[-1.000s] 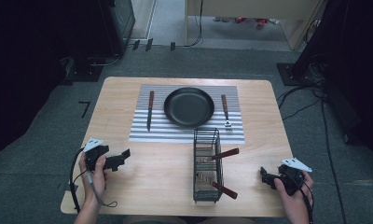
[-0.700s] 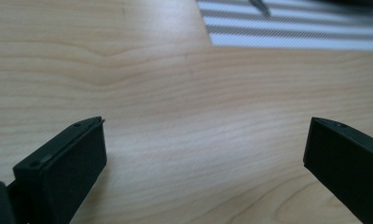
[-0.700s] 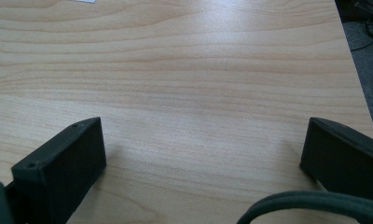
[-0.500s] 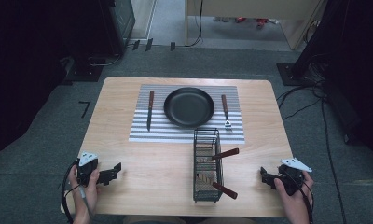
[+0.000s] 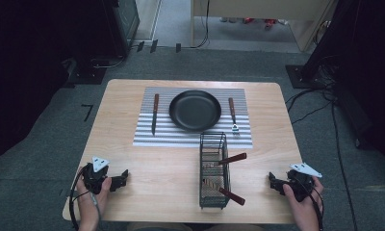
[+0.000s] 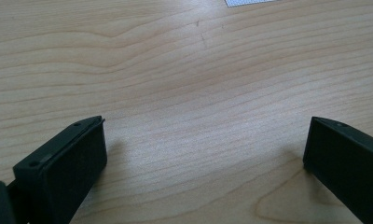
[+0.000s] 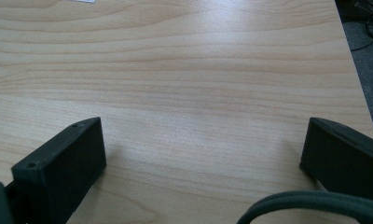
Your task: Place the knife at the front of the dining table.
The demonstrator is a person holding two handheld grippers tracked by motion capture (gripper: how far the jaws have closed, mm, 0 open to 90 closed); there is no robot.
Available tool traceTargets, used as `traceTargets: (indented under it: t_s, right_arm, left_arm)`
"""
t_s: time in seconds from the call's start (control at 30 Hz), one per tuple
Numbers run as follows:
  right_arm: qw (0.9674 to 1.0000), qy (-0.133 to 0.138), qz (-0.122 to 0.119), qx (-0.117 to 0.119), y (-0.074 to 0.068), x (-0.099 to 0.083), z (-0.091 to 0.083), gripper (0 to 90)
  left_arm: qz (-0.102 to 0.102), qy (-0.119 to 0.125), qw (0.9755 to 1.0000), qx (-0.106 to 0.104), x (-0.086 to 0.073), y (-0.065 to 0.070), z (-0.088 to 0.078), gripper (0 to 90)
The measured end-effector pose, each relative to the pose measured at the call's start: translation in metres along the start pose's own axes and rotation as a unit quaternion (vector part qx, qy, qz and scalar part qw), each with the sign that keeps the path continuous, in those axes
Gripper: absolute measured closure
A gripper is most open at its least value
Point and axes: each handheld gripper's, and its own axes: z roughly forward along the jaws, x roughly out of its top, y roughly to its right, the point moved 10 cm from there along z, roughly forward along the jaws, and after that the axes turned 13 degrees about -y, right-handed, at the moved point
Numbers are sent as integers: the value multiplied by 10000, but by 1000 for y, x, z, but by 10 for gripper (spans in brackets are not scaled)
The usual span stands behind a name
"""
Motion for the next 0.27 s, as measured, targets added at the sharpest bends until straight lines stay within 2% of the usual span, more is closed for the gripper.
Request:
traceTargets:
  t_s: [0.27]
  right_arm:
    - [10000, 1, -1, 0, 0, 0, 0, 0]
  left_arm:
    - [-57, 4, 10000, 29, 1, 0, 0, 0]
